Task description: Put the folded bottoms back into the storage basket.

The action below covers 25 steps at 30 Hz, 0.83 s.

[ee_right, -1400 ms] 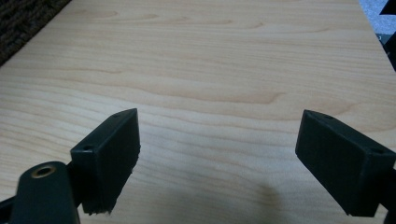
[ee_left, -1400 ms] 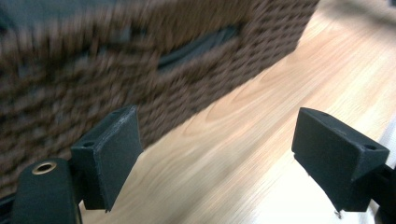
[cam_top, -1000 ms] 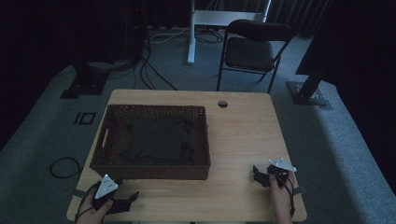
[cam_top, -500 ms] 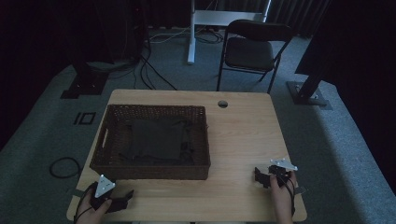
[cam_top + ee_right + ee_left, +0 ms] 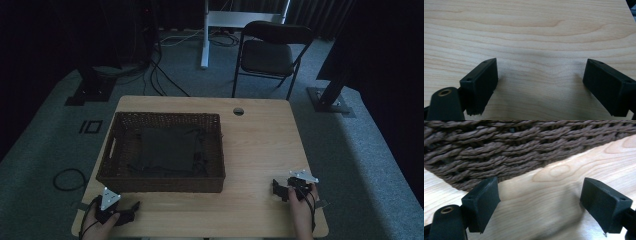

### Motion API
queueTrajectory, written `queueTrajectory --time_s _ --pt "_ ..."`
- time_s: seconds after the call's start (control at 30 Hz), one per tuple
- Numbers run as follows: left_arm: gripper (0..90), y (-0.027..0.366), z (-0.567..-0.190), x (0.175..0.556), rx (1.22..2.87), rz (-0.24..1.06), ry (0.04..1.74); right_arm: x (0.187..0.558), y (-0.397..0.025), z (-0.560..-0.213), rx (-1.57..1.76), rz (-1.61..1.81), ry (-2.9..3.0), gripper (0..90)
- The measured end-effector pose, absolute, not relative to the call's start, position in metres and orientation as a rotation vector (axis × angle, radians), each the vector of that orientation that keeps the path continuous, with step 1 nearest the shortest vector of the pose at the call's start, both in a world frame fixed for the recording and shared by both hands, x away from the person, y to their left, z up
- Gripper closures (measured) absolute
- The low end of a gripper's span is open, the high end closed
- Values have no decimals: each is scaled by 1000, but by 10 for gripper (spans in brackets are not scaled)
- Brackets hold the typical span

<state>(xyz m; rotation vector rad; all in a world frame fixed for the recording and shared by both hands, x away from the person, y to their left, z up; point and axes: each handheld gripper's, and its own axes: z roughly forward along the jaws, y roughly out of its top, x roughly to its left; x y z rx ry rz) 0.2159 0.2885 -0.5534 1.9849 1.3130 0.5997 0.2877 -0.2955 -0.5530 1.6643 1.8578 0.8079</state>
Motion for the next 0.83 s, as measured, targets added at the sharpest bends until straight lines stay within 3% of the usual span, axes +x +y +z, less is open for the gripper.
queueTrajectory --time_s 0.83 --pt "111 286 -558 215 1930 636 1343 288 -295 -553 1663 808 1861 111"
